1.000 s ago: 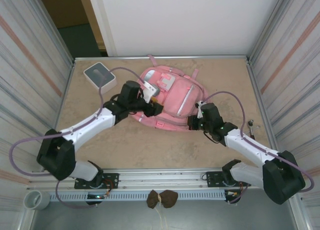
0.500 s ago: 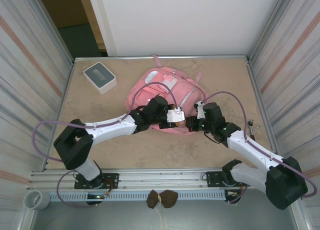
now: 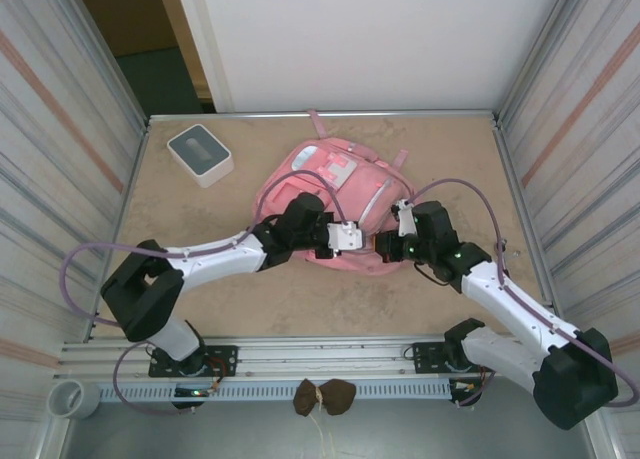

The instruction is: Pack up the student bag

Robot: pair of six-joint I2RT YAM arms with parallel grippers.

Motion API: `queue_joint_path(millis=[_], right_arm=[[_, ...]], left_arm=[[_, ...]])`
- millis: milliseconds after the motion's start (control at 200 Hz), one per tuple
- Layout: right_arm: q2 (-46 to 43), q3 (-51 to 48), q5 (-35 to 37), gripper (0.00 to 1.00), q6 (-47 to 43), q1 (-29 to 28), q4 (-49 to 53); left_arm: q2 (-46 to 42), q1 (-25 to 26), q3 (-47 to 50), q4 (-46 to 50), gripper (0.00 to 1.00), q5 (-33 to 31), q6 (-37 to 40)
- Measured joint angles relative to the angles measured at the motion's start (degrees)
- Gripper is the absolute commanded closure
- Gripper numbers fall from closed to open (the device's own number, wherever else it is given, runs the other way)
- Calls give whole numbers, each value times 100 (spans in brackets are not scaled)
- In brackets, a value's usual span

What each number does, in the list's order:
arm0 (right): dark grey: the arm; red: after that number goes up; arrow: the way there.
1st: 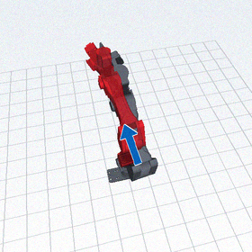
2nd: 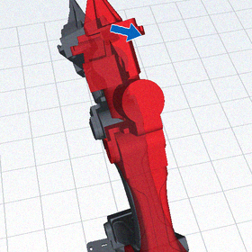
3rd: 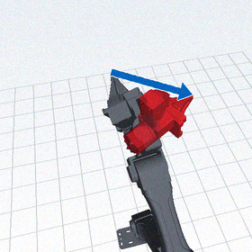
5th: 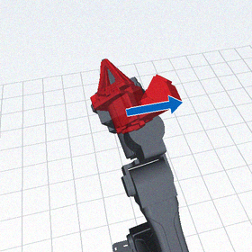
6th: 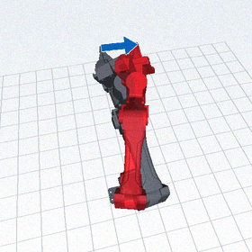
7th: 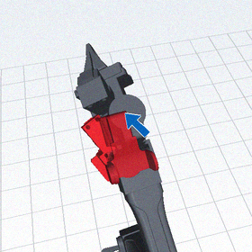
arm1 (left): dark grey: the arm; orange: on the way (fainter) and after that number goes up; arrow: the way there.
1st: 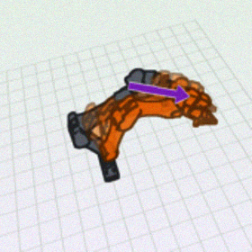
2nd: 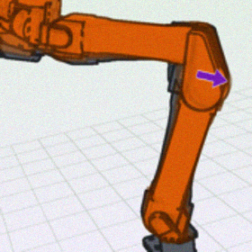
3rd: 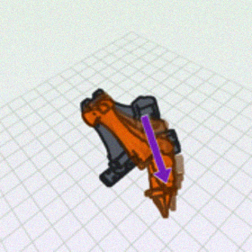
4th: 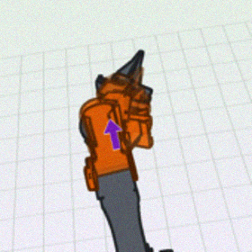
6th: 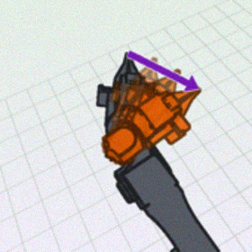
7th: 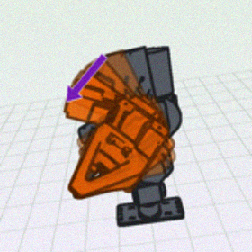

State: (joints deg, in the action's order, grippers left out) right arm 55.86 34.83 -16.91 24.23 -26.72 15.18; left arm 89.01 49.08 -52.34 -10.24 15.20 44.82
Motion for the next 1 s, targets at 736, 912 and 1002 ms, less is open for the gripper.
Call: queue_joint_path(millis=[736, 912, 1002], right_arm=[[417, 407, 2, 100, -223, -153, 195], [494, 382, 63, 100, -173, -254, 17], [525, 352, 68, 100, -109, -286, -59]], left_arm=[[-1266, -870, 835, 376, 40, 992, -442], [-1005, -136, 470, 601, 39, 328, -579], [-678, 87, 219, 691, 41, -26, -586]])
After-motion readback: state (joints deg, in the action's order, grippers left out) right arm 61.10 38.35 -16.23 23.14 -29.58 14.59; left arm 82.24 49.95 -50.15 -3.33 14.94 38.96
